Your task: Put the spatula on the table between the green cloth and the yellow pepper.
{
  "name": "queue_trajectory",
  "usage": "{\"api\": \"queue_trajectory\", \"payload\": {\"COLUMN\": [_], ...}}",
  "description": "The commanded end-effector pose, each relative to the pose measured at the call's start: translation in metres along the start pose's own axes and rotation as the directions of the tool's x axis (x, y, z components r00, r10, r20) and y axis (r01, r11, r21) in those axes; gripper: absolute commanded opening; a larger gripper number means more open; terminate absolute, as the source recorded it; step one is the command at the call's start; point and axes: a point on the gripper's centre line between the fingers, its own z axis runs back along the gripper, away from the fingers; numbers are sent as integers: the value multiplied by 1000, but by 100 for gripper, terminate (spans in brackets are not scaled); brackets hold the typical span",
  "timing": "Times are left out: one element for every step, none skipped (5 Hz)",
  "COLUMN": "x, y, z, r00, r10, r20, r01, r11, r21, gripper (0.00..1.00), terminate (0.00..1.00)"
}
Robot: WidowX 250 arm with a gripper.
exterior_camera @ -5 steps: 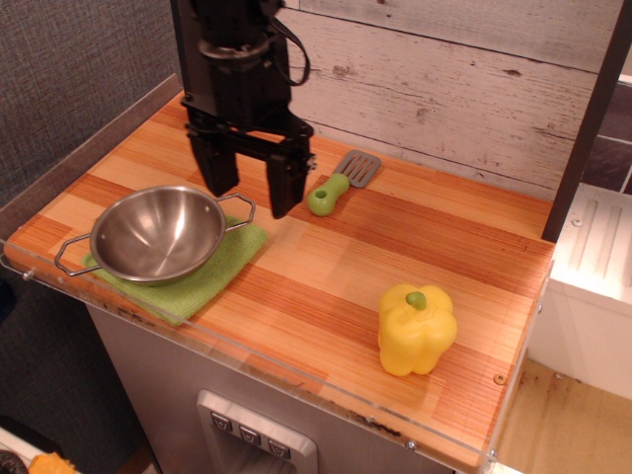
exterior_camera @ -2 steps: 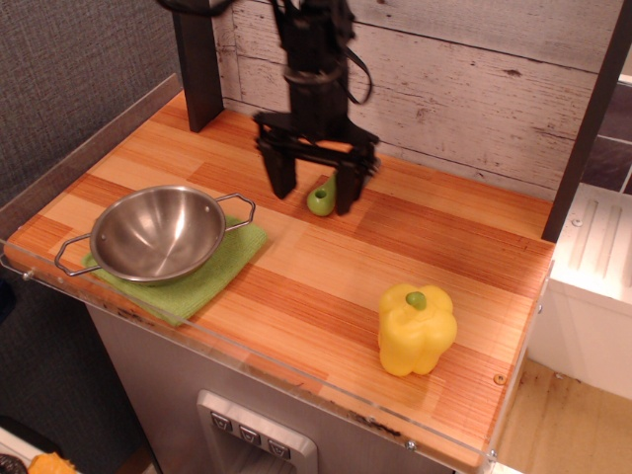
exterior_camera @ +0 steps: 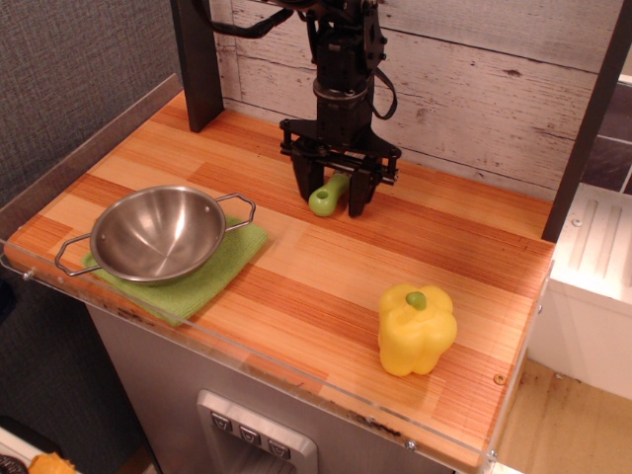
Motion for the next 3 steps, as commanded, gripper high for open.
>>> {"api": "queue_trajectory", "payload": {"x": [0,-10,-41], "y": [1,-11,-34], "z": [30,63,104], "r00": [997,983,950], "r10": [-48,-109,-198], "r20": [68,145,242], "r01": [50,124,230], "r11": [998,987,967], "r21": [-32,-101,-110], "gripper": [0,0,0], "terminate": [0,0,0]}}
